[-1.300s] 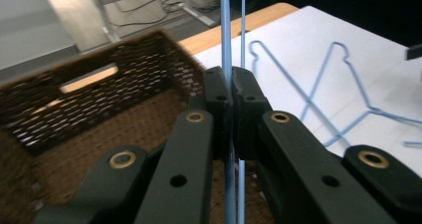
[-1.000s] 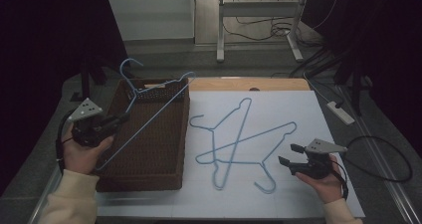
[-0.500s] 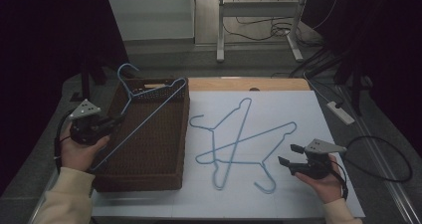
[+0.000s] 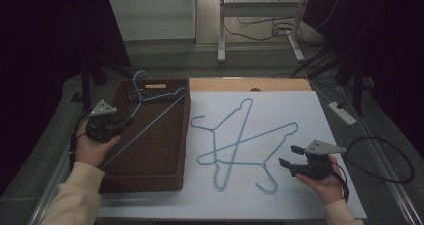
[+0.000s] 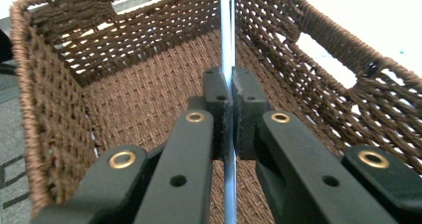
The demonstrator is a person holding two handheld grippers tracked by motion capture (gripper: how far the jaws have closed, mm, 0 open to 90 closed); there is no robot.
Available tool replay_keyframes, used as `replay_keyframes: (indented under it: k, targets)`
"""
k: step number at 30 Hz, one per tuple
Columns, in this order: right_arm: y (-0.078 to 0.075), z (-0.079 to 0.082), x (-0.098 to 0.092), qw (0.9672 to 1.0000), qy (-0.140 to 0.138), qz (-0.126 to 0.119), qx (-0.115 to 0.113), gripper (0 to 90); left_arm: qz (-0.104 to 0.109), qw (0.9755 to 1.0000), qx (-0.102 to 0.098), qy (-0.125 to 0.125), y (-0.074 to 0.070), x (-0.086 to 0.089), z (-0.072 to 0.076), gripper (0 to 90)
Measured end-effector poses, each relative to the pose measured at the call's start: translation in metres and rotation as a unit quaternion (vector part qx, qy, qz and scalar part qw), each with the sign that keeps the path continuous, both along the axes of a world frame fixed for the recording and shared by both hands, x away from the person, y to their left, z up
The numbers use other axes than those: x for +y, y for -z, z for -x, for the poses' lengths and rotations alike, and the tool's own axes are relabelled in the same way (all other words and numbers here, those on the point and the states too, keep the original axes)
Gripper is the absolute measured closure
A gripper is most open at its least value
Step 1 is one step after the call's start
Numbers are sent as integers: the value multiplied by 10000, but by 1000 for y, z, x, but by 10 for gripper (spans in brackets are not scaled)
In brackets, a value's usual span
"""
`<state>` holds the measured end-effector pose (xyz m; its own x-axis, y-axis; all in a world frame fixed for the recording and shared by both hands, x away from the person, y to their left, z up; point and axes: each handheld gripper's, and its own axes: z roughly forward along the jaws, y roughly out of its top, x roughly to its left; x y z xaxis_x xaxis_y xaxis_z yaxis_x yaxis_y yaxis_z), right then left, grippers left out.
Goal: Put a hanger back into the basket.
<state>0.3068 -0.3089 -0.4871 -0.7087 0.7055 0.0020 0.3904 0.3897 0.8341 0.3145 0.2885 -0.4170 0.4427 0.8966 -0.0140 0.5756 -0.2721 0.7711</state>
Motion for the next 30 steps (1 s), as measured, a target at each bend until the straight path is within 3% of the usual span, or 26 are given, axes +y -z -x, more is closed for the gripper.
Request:
replay_keyframes:
  k: [3,8,13,16,19,22,25,30]
  targets:
    - [1,0,0,10000,-2,3,12,313,-14,10000,87,-17,6,-2,-6,870]
    - [1,0,0,10000,-13,9,19,313,-267,9993,272,4,14,-6,-15,870]
    - [2,-1,1,10000,-26,19,35,313,-360,9986,375,52,19,-6,-23,870]
    - [3,-1,2,10000,-31,32,41,313,-284,9986,439,85,22,-4,-28,869]
    - [3,-1,2,10000,-39,31,52,313,-348,9984,444,60,22,-3,-29,869]
    - [4,-1,3,10000,-56,53,61,313,-711,9959,557,35,26,-1,-32,869]
    - [4,-1,3,9999,-58,51,65,313,-834,9943,668,18,29,0,-33,869]
    - [4,-1,3,9999,-63,64,65,313,-1174,9885,946,-139,37,2,-40,867]
